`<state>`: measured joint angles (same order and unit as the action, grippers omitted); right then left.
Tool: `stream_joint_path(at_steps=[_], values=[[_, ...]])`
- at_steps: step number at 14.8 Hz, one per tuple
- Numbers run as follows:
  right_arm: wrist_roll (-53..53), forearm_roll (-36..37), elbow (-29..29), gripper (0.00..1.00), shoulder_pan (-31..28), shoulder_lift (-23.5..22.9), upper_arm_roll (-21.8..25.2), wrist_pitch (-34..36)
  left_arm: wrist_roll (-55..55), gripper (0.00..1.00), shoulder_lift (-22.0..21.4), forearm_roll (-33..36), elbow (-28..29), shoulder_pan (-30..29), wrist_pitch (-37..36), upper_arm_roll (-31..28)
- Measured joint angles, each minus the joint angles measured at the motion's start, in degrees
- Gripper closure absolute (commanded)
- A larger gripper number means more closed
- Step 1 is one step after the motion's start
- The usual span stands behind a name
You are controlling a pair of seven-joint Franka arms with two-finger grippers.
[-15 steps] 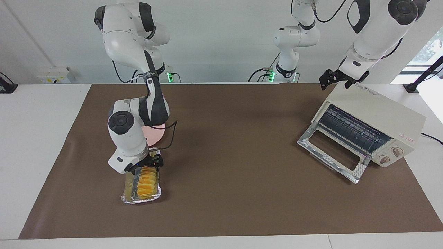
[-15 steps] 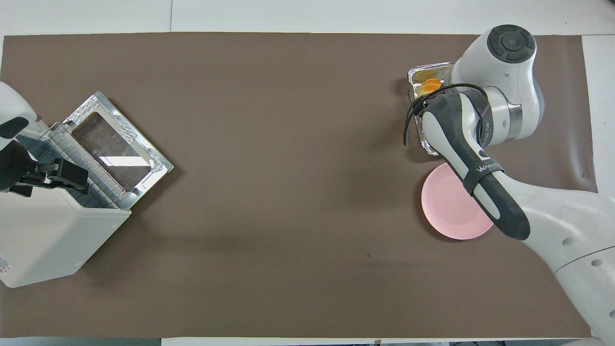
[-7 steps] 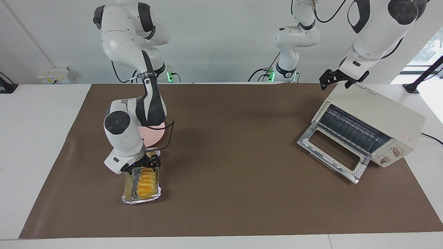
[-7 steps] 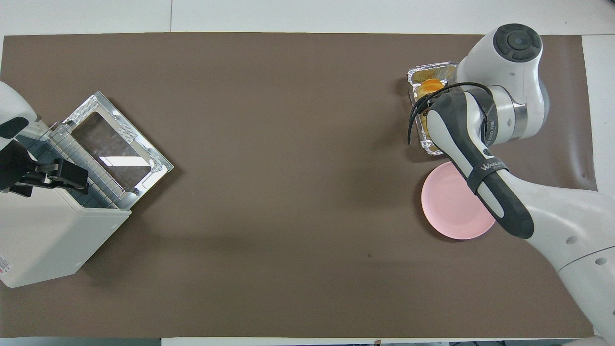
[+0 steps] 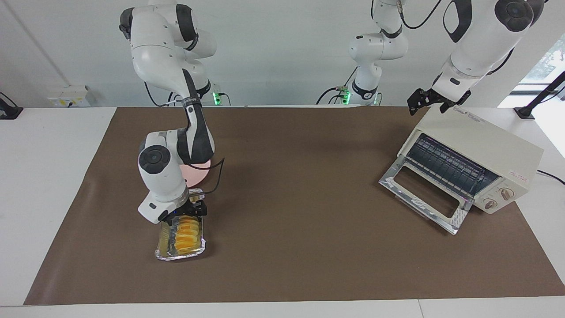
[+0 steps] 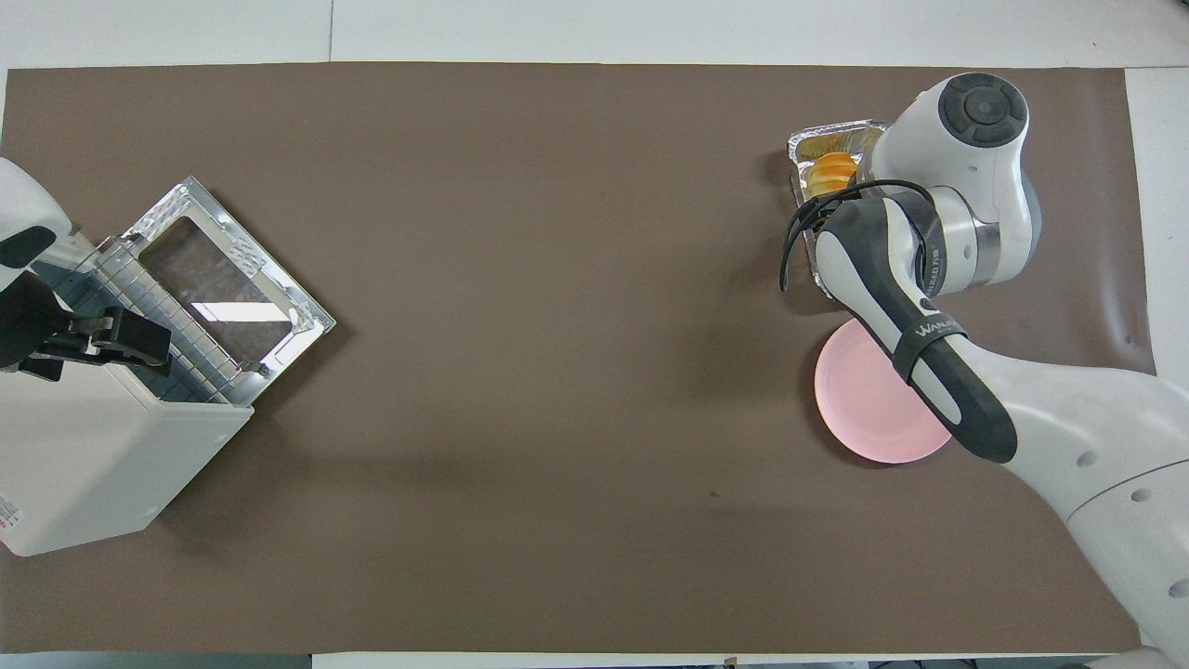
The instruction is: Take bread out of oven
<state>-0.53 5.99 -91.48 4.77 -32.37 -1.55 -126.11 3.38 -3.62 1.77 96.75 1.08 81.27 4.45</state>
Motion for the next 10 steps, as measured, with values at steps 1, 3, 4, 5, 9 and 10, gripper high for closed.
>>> stream_joint_path(at_steps=[1,3,4,5,9,10], values=[[0.0,0.0,-0.3,1.00,0.0,0.0,0.0,-0.5,0.0,0.00,0.0,0.0,0.0,0.0,0.0,0.0],[0.0,0.0,-0.4,1.00,0.0,0.0,0.0,-0.6,0.0,0.00,0.0,0.0,0.0,0.0,0.0,0.0],[0.0,0.0,-0.4,1.00,0.1,0.1,-0.1,-0.6,0.0,0.00,0.0,0.0,0.0,0.0,0.0,0.0],[0.0,0.0,-0.4,1.00,0.1,0.2,-0.1,-0.5,0.0,0.00,0.0,0.0,0.0,0.0,0.0,0.0],[0.7,0.1,0.2,1.00,0.1,0.5,0.0,1.8,0.0,0.00,0.0,0.0,0.0,0.0,0.0,0.0],[1.1,0.1,0.4,1.00,0.0,0.8,0.0,3.2,0.0,0.00,0.0,0.0,0.0,0.0,0.0,0.0]])
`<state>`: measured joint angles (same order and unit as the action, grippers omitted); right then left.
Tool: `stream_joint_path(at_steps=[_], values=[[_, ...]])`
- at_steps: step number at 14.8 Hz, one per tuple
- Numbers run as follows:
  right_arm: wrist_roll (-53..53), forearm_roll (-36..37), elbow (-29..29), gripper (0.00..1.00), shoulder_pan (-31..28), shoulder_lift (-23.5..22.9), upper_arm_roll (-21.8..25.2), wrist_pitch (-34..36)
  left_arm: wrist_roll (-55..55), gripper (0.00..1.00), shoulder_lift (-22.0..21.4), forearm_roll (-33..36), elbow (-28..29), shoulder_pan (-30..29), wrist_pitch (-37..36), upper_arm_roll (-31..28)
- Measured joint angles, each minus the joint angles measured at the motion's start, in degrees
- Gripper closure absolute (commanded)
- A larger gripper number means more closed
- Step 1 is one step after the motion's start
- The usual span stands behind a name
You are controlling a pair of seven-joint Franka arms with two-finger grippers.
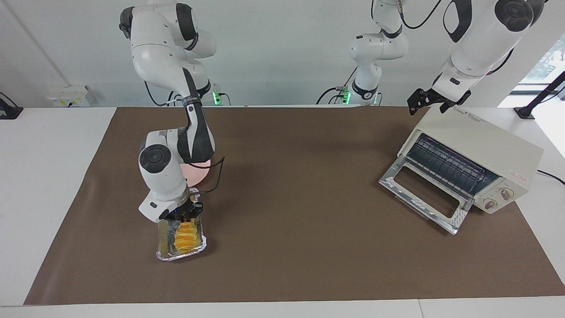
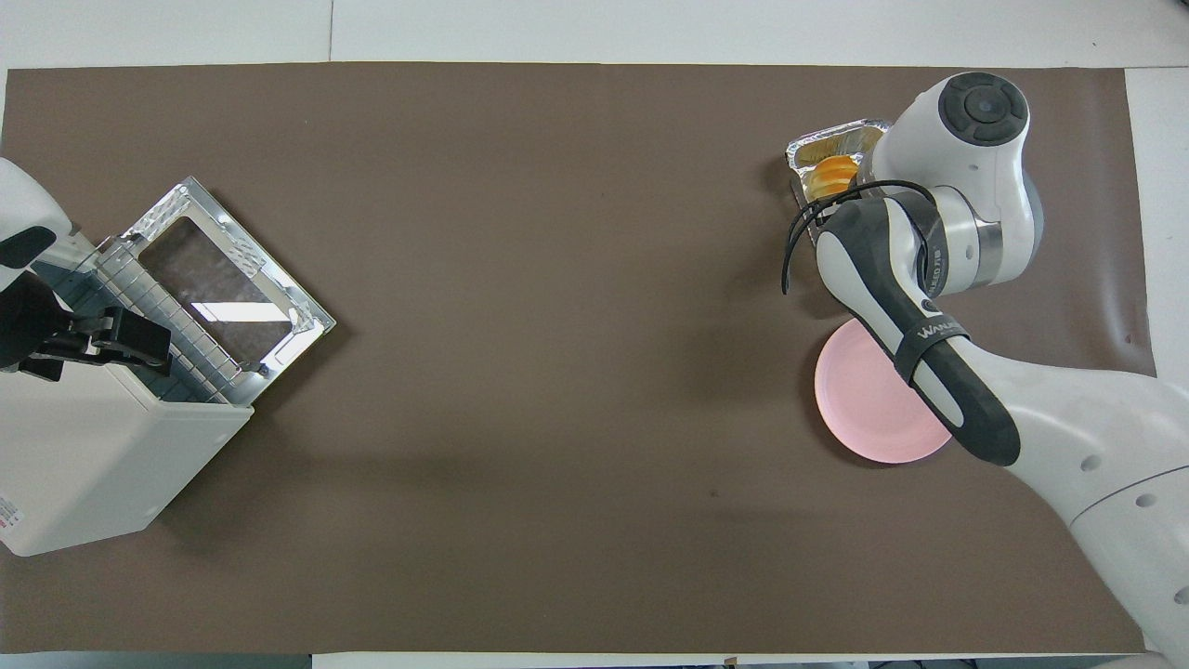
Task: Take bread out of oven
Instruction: 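Lift the bread out of the tray and move it onto the pink plate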
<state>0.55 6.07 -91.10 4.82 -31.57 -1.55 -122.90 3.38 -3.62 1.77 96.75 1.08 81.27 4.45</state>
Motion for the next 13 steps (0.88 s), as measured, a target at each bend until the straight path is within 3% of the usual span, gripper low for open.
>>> stream_joint_path(at_steps=[7,9,13], values=[[1.0,0.1,-0.2,1.00,-0.2,9.4,0.1,15.7,0.0,0.00,0.0,0.0,0.0,0.0,0.0,0.0],[1.0,0.1,-4.2,1.00,-0.5,14.1,0.1,17.5,0.0,0.00,0.0,0.0,0.0,0.0,0.0,0.0],[-0.1,-0.6,-18.8,1.00,-0.5,25.5,0.0,14.4,0.0,0.00,0.0,0.0,0.0,0.0,0.0,0.0]])
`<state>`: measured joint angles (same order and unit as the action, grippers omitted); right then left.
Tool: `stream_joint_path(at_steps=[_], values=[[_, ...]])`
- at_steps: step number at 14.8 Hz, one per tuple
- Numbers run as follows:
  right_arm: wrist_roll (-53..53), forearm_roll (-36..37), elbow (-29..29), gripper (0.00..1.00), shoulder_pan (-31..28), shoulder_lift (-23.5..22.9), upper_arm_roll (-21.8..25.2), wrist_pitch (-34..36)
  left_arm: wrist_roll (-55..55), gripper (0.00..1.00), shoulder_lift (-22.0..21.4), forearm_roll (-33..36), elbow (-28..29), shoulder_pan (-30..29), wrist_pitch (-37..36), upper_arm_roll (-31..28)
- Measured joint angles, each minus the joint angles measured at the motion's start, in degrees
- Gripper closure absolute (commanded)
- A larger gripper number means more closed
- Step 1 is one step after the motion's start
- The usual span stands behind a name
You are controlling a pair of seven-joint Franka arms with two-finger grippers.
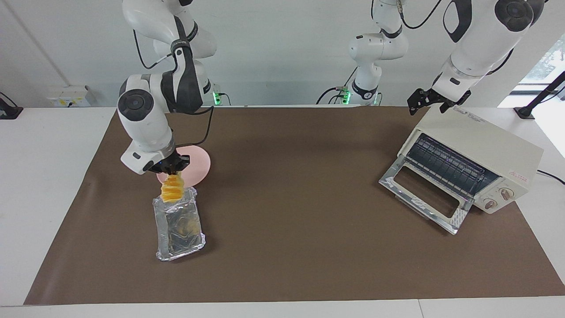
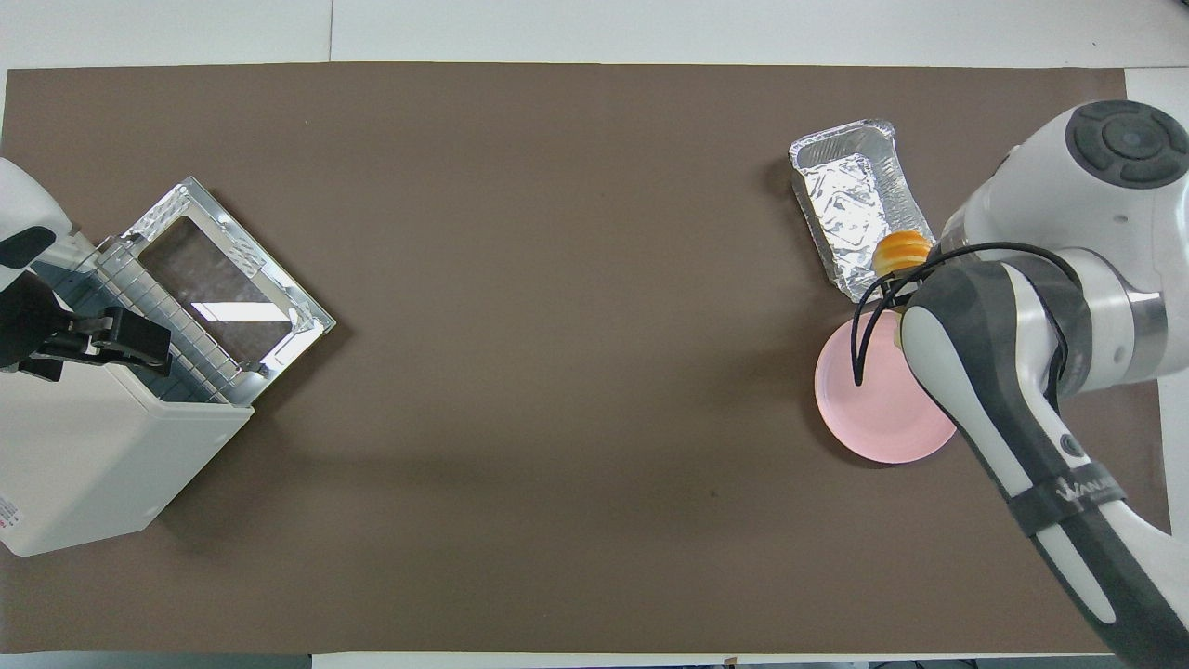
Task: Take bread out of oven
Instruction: 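Lift the bread out of the tray and move it onto the pink plate, then lower the bread onto the pink plate and open the right gripper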
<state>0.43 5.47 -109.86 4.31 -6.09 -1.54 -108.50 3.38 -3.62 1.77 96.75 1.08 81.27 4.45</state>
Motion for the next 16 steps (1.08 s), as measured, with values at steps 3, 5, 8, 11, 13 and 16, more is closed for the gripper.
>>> stream_joint_path(at_steps=[3,5,8,11,13,16], values=[[-1.1,-0.6,-14.5,1.00,-0.2,8.8,0.0,-9.0,0.0,0.00,0.0,0.0,0.0,0.0,0.0,0.0],[-1.2,-1.9,-24.0,1.00,-1.0,13.9,0.0,-15.5,0.0,0.00,0.0,0.0,0.0,0.0,0.0,0.0],[-1.2,-2.6,-33.5,1.00,-1.6,17.7,0.0,-24.5,0.0,0.00,0.0,0.0,0.0,0.0,0.0,0.0],[-1.2,-2.7,-36.8,1.00,-1.6,17.3,-0.1,-30.5,0.0,0.00,0.0,0.0,0.0,0.0,0.0,0.0],[-1.2,-2.7,-37.2,1.00,-1.6,15.8,-0.1,-33.5,0.0,0.00,0.0,0.0,0.0,0.0,0.0,0.0],[-1.2,-2.8,-37.2,0.36,-1.6,14.2,-0.1,-34.9,0.0,0.00,0.0,0.0,0.0,0.0,0.0,0.0]])
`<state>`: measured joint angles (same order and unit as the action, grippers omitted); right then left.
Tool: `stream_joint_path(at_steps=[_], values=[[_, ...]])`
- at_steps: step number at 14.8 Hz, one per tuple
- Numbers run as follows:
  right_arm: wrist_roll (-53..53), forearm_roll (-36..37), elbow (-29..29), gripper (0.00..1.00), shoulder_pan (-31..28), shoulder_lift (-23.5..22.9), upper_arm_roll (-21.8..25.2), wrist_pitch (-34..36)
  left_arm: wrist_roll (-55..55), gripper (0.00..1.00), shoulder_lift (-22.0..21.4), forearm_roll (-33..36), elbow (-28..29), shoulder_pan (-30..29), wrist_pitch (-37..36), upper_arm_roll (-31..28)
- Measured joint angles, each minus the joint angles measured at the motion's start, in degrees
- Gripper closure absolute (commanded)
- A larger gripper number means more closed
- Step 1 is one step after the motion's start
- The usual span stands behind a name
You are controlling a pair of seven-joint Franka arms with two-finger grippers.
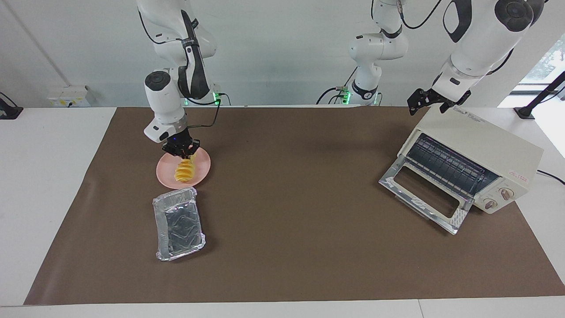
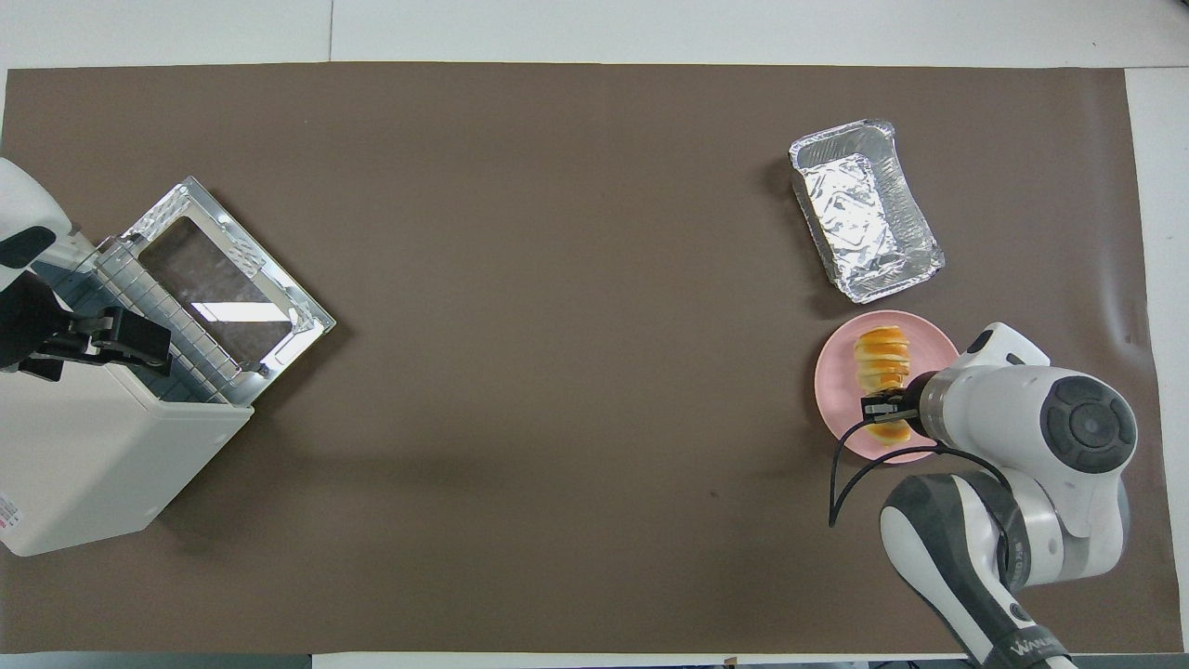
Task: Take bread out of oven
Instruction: 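Lower the bread onto the pink plate and open the right gripper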
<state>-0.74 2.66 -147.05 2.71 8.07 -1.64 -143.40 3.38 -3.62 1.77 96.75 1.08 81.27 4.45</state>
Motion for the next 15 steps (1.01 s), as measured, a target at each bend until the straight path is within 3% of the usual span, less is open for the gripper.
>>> stream_joint_path(at_steps=[1,6,11,15], values=[[0.0,0.0,0.0,0.00,0.0,-0.1,0.0,0.0,0.0,0.00,0.0,0.0,0.0,0.0,0.0,0.0],[0.0,0.0,1.4,0.00,0.0,-0.1,0.0,1.2,0.0,0.00,0.0,0.0,0.0,0.0,0.0,0.0],[0.0,0.0,11.3,0.00,-0.2,0.0,0.0,15.3,0.0,0.00,0.0,0.0,0.0,0.0,0.0,0.0],[2.5,0.0,23.1,0.00,-2.6,0.2,0.1,28.3,0.0,0.00,0.0,0.0,0.0,0.0,0.0,0.0]])
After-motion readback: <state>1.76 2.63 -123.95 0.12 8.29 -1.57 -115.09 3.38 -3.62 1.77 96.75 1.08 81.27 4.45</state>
